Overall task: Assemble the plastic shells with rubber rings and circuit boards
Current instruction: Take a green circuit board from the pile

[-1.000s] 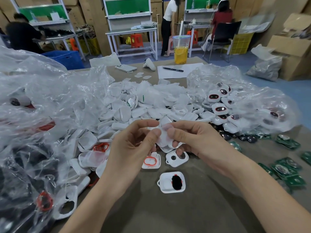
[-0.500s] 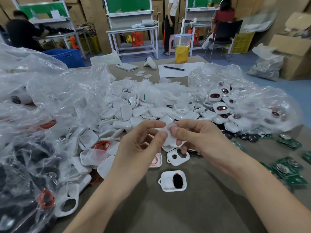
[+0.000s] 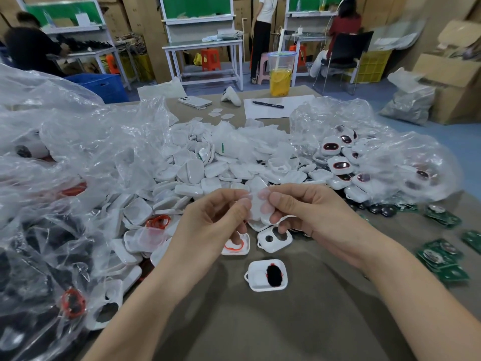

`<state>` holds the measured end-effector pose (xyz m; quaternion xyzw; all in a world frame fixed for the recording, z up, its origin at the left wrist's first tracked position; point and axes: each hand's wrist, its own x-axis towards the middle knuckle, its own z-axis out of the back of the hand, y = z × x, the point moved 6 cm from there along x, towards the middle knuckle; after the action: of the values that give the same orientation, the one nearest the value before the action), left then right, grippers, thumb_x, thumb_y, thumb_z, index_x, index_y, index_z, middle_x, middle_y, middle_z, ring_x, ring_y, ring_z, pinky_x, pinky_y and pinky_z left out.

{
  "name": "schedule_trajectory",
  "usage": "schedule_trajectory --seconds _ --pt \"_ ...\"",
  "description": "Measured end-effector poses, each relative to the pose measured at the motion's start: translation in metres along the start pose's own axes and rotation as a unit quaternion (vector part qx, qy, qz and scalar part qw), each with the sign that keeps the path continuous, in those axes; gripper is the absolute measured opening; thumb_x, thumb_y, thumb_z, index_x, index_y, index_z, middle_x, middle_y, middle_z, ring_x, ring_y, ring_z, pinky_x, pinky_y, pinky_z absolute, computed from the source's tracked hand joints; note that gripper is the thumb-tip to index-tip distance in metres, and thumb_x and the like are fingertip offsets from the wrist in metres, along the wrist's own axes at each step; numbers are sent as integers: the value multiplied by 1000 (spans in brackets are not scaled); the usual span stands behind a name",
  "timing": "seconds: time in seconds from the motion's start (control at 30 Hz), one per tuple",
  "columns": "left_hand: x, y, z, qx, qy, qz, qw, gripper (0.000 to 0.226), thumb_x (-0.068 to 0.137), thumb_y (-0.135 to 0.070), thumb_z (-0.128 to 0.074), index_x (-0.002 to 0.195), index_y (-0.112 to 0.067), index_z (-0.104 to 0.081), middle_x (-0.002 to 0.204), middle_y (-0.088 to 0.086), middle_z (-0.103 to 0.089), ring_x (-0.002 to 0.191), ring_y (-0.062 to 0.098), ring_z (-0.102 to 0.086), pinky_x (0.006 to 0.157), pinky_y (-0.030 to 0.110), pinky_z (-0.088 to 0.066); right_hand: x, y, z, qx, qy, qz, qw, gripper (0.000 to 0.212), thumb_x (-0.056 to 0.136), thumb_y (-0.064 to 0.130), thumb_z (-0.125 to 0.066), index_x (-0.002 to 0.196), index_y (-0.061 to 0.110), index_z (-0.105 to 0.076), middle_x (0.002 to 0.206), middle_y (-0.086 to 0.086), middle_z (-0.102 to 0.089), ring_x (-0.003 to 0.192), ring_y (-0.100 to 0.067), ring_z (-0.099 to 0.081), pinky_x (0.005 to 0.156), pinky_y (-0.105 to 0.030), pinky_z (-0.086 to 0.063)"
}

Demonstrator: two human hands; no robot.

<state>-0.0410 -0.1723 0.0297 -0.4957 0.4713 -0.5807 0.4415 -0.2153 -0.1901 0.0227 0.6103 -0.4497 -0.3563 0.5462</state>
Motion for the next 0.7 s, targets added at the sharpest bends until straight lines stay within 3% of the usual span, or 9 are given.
schedule_trajectory --seconds 0.23,0.3,0.43,0.53,0.6,0.7 --pt "-17 12 -6 -9 -17 35 999 10 96 -22 -66 97 -22 -76 65 2 -64 56 12 -57 54 19 -47 -10 -5 0 -11 -2 -4 1000 24 93 17 -68 116 22 -73 87 -7 -74 77 -16 -68 72 -25 -55" --pt "-25 12 -3 1 -30 35 999 11 96 -22 -66 96 -22 -76 65 0 -64 56 10 -57 53 18 -47 -19 -5 -1 -86 -44 30 995 26 98 12 -63 116 28 -72 89 -1 -74 78 -13 -69 73 -21 -54" --pt "-39 12 6 83 -12 39 996 17 98 -27 -62 93 -36 -75 55 -3 -57 48 8 -48 52 11 -40 -50 -2 -7 -352 -124 129 919 31 102 23 -53 120 48 -62 106 20 -66 96 -4 -64 80 -11 -46" --pt "-48 14 3 149 32 55 987 15 98 -31 -60 94 -36 -74 59 -12 -62 47 1 -49 52 10 -40 -72 -5 -7 -409 -133 148 891 31 103 23 -51 124 42 -61 105 21 -64 94 3 -60 79 -7 -41" --pt "-50 13 -1 174 40 57 982 15 97 -31 -60 95 -32 -75 65 -18 -66 48 -5 -49 51 7 -38 -81 -7 -6 -432 -123 131 884 31 102 27 -50 127 42 -59 108 22 -62 88 -1 -61 75 -11 -42" --pt "-48 11 -7 196 51 71 977 14 96 -30 -61 92 -30 -74 73 -13 -71 46 -5 -46 48 6 -34 -86 -11 -10 -467 -83 107 874 37 99 26 -53 133 40 -54 111 25 -58 98 -3 -59 82 -15 -45"
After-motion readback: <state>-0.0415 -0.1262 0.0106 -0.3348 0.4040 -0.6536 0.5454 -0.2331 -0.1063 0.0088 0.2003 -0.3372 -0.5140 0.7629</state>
